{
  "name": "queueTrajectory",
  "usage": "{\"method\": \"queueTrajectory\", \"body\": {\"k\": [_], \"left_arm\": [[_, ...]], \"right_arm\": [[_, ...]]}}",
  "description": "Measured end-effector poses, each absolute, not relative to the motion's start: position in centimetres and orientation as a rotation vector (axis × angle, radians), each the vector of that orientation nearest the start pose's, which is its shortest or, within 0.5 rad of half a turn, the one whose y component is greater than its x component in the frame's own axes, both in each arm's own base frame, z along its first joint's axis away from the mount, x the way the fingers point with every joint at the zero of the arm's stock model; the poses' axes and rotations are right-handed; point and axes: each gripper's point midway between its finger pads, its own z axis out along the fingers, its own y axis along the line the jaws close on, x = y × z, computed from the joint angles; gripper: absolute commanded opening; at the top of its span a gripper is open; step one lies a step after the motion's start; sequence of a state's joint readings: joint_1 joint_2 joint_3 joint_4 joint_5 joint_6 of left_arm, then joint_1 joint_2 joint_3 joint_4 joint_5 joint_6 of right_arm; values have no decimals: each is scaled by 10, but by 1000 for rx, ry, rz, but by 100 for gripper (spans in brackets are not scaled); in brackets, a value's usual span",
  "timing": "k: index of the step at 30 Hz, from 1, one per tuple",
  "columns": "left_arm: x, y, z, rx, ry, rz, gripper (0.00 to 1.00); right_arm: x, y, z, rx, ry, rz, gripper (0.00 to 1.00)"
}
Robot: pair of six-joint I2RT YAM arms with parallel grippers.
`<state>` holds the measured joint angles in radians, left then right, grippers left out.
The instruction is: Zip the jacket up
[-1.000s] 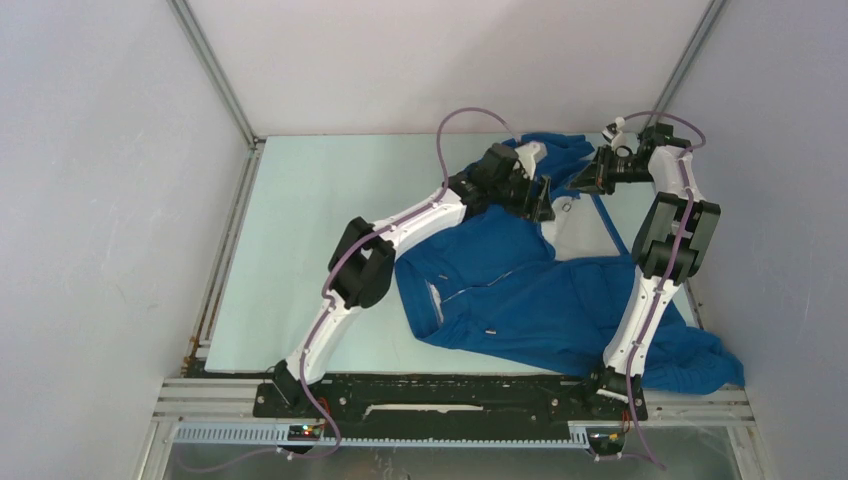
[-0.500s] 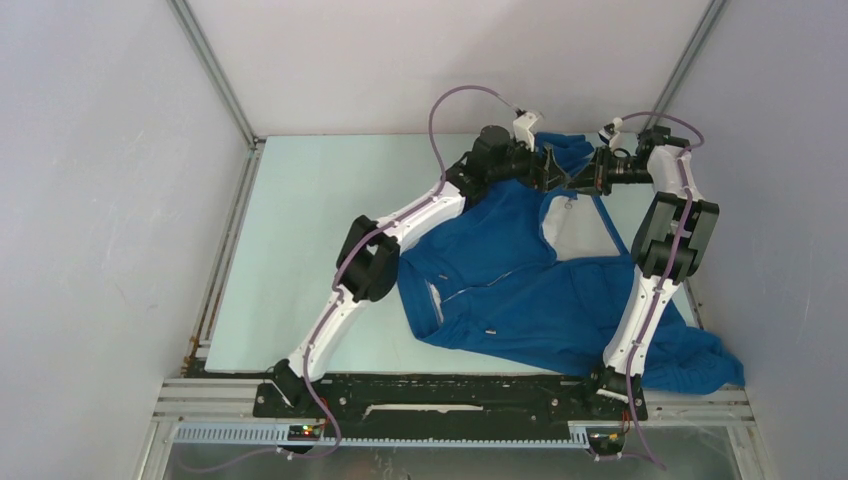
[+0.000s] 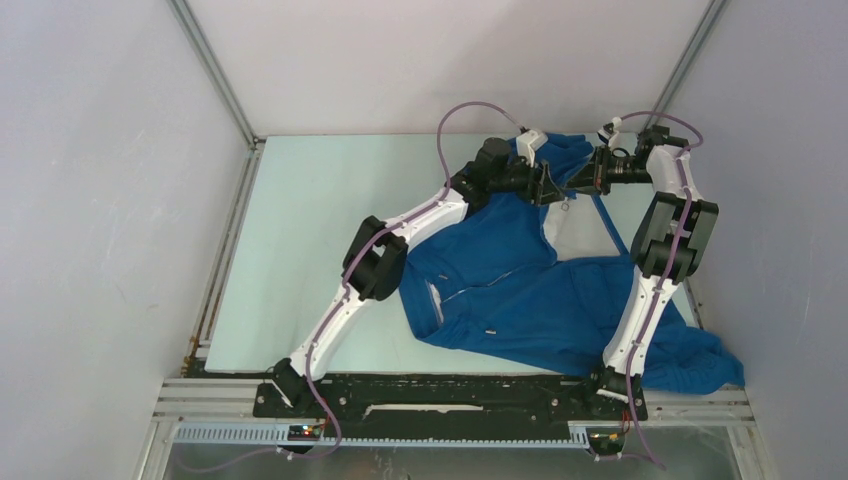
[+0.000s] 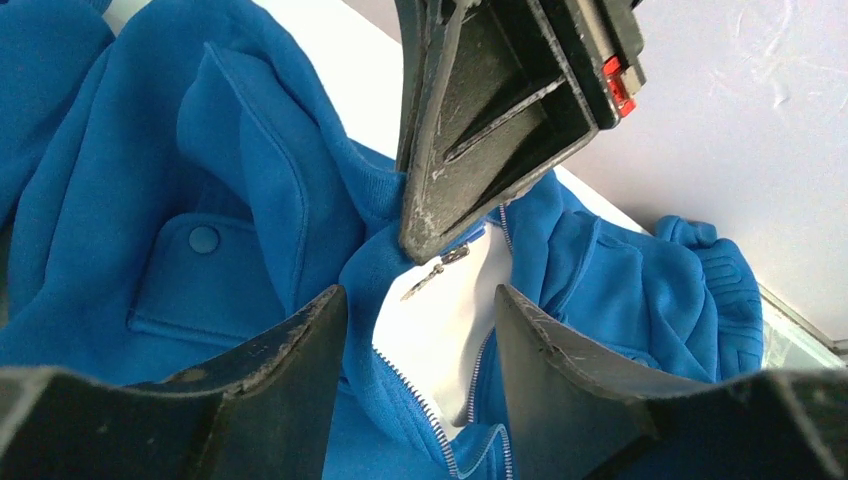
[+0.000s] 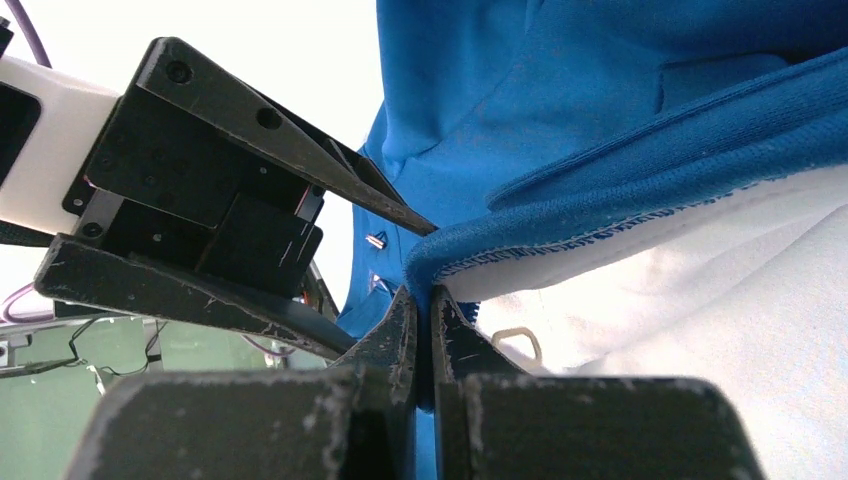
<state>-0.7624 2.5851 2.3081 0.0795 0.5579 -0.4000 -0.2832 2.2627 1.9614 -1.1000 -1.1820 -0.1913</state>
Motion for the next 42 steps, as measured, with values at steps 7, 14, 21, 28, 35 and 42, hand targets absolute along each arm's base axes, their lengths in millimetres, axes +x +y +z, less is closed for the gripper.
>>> {"method": "queueTrajectory", "body": {"k": [7,14,21,28,35,42], "left_arm": [[436,-562,161,767,1785,-1290,53],[441,-565,157,755,1787,-1277,40],[439,-565,155,755,1798,-1291,1],[437,-568,166,686,1805,-1377,0],[435,-574,200,502,1760,-1622,0],[430,-572,179,400,1817,-1738,0]], "right_arm": [[452,36,149,-29,2315,1469,0],[452,40,151,-38,2311,1481,0],[454,40,151,-51,2298,1480,20],[433,40,141,141,2242,1480,52],[426,26,147,266,2097,1385,52],[428,20,141,318,1973,1361,58]]}}
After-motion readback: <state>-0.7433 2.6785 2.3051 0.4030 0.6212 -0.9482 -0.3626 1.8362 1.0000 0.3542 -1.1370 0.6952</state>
